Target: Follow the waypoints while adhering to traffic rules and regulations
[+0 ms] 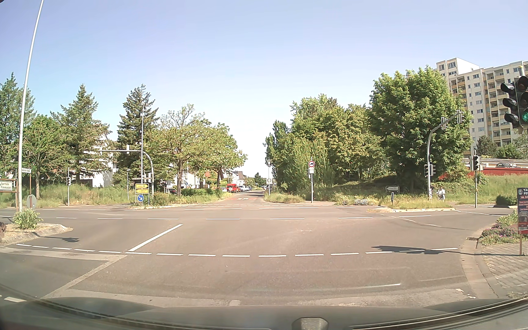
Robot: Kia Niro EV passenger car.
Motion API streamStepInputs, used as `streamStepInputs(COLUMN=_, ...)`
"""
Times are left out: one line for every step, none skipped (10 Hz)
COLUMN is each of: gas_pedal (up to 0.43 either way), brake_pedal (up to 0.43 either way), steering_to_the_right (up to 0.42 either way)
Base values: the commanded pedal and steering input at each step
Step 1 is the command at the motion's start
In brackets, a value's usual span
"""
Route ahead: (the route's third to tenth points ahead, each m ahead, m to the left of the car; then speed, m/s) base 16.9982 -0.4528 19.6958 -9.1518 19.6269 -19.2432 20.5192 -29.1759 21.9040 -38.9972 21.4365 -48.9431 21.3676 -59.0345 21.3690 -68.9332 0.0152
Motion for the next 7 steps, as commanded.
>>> streamStepInputs(gas_pedal=0.000, brake_pedal=0.024, steering_to_the_right=0.090)
streamStepInputs(gas_pedal=0.000, brake_pedal=0.024, steering_to_the_right=0.090)
streamStepInputs(gas_pedal=0.028, brake_pedal=0.024, steering_to_the_right=0.090)
streamStepInputs(gas_pedal=0.059, brake_pedal=0.024, steering_to_the_right=0.090)
streamStepInputs(gas_pedal=0.079, brake_pedal=0.024, steering_to_the_right=0.090)
streamStepInputs(gas_pedal=0.110, brake_pedal=0.024, steering_to_the_right=0.090)
streamStepInputs(gas_pedal=0.118, brake_pedal=0.024, steering_to_the_right=0.090)
